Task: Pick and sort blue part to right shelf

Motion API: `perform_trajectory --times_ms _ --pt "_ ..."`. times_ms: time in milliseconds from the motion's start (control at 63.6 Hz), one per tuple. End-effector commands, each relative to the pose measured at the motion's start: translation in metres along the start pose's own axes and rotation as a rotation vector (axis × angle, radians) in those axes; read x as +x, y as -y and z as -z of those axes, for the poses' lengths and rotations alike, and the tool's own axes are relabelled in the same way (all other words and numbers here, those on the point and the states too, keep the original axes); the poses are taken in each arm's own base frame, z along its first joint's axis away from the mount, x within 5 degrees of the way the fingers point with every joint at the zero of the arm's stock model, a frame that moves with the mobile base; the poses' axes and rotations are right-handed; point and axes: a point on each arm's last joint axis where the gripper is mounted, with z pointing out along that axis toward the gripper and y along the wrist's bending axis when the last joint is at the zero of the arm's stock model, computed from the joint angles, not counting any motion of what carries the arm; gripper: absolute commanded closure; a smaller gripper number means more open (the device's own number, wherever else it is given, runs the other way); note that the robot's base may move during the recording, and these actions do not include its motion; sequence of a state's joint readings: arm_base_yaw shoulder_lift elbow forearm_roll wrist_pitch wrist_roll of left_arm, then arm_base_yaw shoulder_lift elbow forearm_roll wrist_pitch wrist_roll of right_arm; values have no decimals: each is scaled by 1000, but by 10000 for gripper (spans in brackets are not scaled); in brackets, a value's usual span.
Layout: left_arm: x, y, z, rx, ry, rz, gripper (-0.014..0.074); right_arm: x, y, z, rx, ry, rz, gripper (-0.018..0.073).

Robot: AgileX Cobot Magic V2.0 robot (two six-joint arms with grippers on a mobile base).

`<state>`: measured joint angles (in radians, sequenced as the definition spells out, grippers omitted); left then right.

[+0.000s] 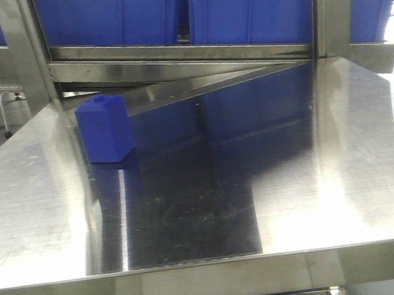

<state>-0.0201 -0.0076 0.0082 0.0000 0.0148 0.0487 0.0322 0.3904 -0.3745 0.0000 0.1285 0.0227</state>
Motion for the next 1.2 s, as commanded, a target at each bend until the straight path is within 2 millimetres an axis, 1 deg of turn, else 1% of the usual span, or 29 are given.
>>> perform_trajectory --times_ms 0,943,1085,1179 --pt "-1 0 1 -3 82 11 461 -19 0 2 4 130 -1 146" --pt "-1 0 1 -3 82 11 461 -19 0 2 4 128 -1 146" --pt "-3 0 2 0 100 12 461 -19 0 2 4 127 -1 146" --pt "-10 0 2 1 93 12 461 -19 0 2 4 127 -1 146"
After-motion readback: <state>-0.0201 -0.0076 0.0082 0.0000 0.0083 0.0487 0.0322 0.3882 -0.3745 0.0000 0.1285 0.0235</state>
